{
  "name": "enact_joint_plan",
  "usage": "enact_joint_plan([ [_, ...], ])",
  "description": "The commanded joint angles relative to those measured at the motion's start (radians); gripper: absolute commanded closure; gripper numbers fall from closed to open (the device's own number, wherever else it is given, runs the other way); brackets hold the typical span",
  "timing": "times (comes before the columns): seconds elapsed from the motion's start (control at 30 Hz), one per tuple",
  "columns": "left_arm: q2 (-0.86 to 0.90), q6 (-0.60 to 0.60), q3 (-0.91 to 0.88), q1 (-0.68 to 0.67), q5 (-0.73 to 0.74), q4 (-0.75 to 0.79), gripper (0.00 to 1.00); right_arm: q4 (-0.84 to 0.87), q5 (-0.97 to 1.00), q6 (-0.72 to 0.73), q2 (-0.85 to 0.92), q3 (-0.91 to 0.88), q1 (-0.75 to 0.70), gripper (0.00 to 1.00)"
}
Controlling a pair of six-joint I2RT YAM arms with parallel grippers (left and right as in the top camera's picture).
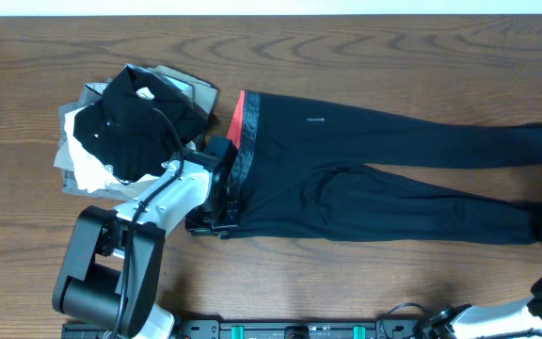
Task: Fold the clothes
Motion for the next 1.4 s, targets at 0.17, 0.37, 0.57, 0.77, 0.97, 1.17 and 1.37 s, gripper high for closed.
enact_joint_plan([
  [0.17, -0.076, 0.127, 0.073, 0.000, 0.067, -0.224, 0.94, -0.209, 0.064, 0.002, -0.188, 0.195, -0.012, 0.99],
  [0.37, -0.297, 0.132, 0.073, -0.019, 0.068, -0.352, 0.94, -0.251, 0.106, 0.019, -0.312, 0.267, -0.012, 0.99],
  [0.57, -0.492, 0.154, 0.077, -0.018, 0.061, -0.266, 0.94, -0.178, 0.072, 0.037, -0.324, 0.269, 0.029, 0.99],
  [0.77, -0.469, 0.177, 0.078, -0.016, 0.058, 0.032, 0.94, -0.035, 0.057, 0.056, -0.245, 0.269, 0.122, 0.99],
  [0.97, -0.312, 0.183, 0.078, 0.029, 0.026, 0.296, 0.94, 0.148, 0.013, 0.067, -0.126, 0.269, 0.198, 0.99],
  [1.17, -0.159, 0.180, 0.079, 0.074, 0.029, 0.415, 0.94, 0.299, -0.005, 0.079, 0.025, 0.269, 0.237, 0.99],
  [1.37, -0.112, 0.181, 0.079, 0.076, 0.024, 0.496, 0.87, 0.394, -0.053, 0.119, 0.148, 0.269, 0.237, 0.99],
])
